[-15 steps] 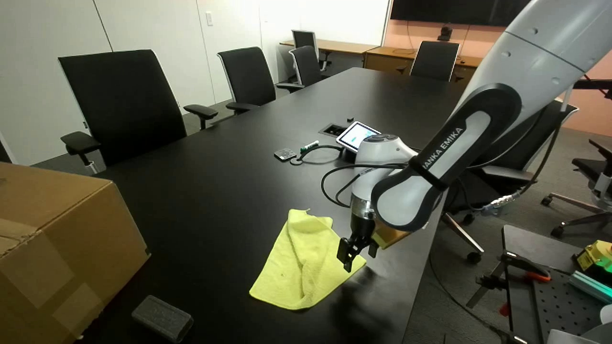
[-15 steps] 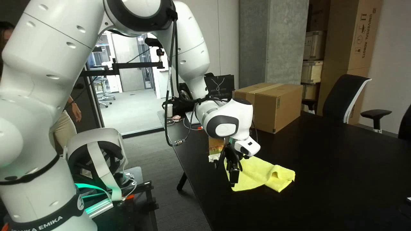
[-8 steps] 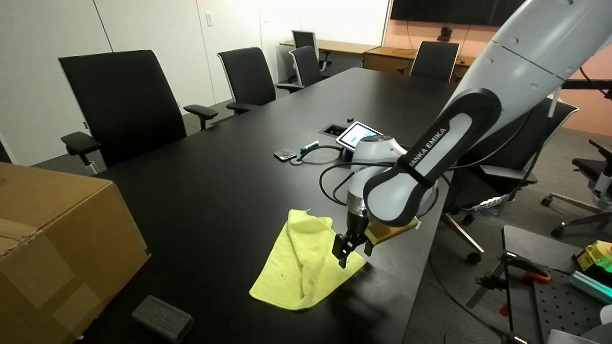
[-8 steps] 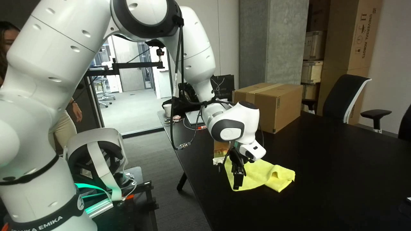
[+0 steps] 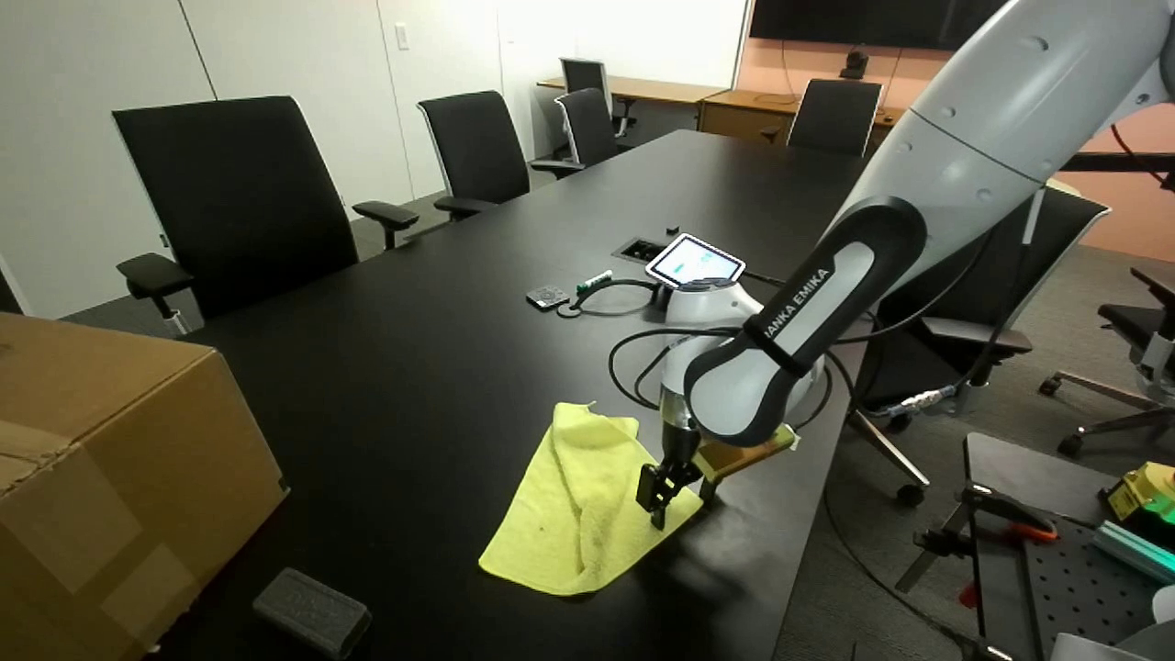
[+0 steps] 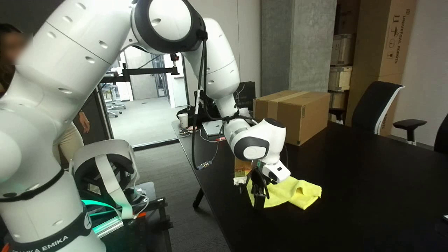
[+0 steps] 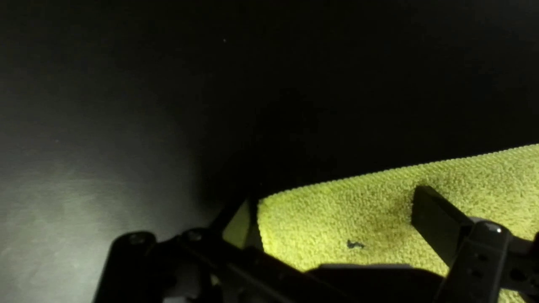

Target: Fold the towel on the table

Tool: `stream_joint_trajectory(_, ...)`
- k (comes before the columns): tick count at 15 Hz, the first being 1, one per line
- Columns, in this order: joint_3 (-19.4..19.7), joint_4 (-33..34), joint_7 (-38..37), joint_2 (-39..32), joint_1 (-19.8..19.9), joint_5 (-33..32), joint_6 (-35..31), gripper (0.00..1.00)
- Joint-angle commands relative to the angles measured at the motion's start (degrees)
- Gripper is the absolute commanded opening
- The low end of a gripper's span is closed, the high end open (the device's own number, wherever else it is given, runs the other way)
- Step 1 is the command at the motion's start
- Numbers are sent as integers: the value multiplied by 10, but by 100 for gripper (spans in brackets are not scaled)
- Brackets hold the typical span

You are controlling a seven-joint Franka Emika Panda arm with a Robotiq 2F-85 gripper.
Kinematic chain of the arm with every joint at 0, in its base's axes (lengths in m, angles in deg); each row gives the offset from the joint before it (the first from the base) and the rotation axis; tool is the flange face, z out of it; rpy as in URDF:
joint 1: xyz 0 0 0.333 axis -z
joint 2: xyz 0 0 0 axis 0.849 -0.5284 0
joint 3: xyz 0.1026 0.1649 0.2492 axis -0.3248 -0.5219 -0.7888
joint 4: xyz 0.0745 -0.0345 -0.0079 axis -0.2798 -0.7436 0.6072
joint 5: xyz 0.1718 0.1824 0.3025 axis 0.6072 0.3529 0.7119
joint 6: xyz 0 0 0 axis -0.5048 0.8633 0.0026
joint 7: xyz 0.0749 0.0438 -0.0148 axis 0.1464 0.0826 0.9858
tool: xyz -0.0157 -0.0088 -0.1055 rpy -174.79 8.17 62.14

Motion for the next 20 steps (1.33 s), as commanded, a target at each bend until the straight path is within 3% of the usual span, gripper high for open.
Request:
stream_joint_trajectory(1, -1, 24, -3, -16, 1, 15, 12, 99)
stream_joint_trajectory(5, -2, 26, -7, -10, 0, 18, 14, 88)
stream_joint_trajectory(6, -1, 27, -8, -9, 0, 18, 13, 83)
stream_joint_trajectory(7, -3, 27, -6, -5, 1, 19, 15, 72)
stream_joint_trajectory(12, -5, 33, -7, -2, -1, 19, 14, 50)
stream_joint_trajectory(14, -4, 32, -8, 3, -2, 18, 14, 54)
stream_joint_trajectory(19, 1, 32, -13, 10, -8, 13, 14, 44)
stream_joint_trajectory(20, 1, 32, -13, 11, -9, 12, 13, 30)
